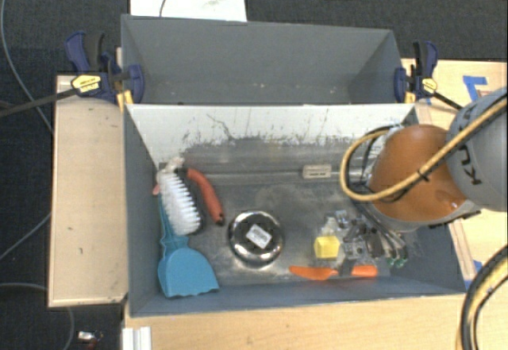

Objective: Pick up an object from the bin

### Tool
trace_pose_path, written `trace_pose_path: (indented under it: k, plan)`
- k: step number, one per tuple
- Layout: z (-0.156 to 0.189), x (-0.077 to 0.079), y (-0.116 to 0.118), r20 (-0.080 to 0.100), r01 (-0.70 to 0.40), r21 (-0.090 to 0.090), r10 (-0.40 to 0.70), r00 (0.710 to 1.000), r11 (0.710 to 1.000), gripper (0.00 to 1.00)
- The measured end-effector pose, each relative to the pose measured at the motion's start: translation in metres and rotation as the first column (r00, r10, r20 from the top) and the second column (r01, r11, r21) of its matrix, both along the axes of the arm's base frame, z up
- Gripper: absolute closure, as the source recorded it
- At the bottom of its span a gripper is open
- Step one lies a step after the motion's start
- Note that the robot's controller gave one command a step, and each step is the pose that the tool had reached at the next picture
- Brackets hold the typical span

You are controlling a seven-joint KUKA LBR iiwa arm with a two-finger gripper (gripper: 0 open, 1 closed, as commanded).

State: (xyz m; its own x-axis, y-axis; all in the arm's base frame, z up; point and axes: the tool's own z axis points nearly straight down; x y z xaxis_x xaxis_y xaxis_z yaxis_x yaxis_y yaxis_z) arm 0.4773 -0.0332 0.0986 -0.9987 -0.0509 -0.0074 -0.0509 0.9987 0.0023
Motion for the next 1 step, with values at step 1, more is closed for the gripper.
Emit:
trace_pose_path:
  k: [1]
  plan:
    - [0.0043, 0.0002, 0.0000, 0.002, 0.001, 0.000, -0.001, 1.000, 1.000, 1.00]
